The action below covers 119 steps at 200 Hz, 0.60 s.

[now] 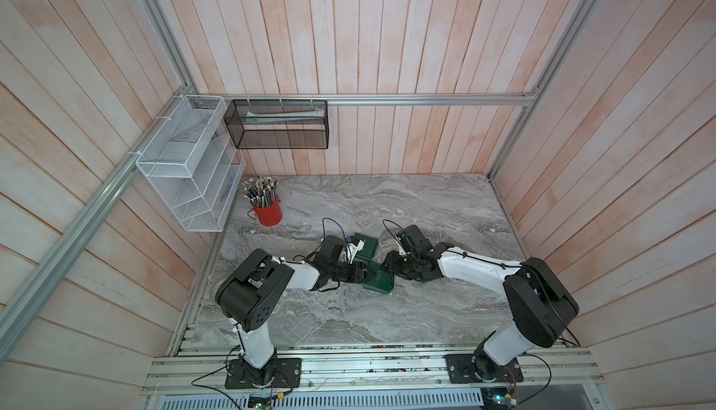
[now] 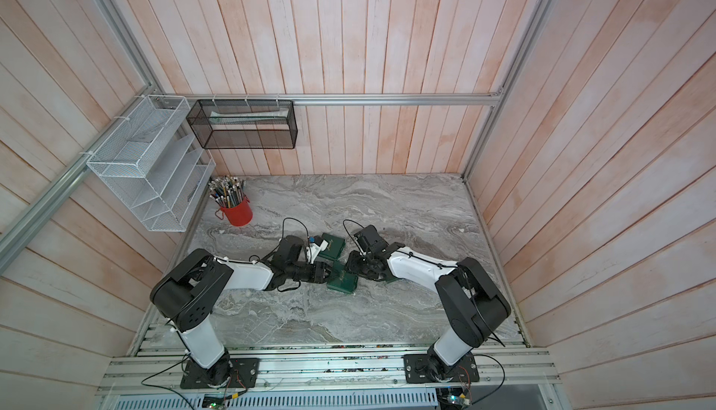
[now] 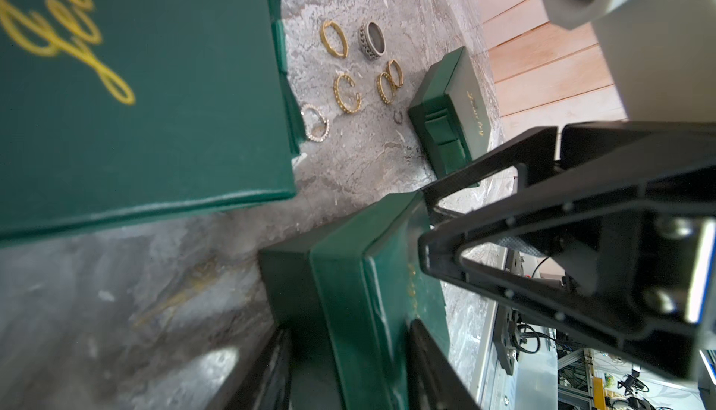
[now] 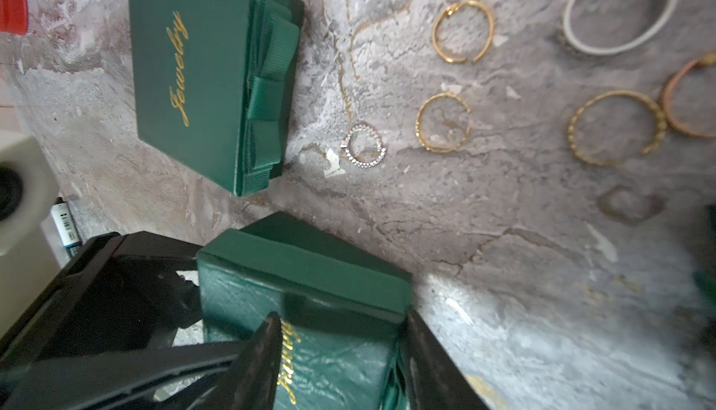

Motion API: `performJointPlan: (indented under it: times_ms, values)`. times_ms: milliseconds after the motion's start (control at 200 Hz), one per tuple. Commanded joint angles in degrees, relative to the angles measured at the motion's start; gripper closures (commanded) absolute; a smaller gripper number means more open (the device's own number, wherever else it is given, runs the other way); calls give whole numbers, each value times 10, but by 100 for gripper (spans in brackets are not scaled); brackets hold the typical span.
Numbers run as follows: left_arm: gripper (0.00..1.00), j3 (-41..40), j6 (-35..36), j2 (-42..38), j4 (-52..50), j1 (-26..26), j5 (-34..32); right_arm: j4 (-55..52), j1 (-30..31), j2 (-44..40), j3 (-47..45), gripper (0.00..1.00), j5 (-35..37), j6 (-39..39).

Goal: Take the rings out of the lift-off lid box
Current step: Close the lid on the jewelry box.

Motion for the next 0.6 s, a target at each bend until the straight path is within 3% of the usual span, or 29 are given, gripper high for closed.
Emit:
performJointPlan:
  times_ms: [0, 105, 310, 450, 590]
  values:
    - [64, -5, 15, 57, -55, -37, 2, 37, 28, 12, 36, 49, -52, -13]
    - [68, -8, 13, 67, -50, -37, 5, 25, 29, 15, 43, 50, -42, -19]
    - [62, -1, 3, 103, -37, -37, 16, 22, 33, 25, 53, 50, -43, -25]
    - [74, 4, 2, 119, -35, -36, 24, 27, 33, 27, 54, 50, -46, -23]
    - [75, 7, 0, 135, -33, -33, 36, 32, 33, 28, 54, 50, -46, -24]
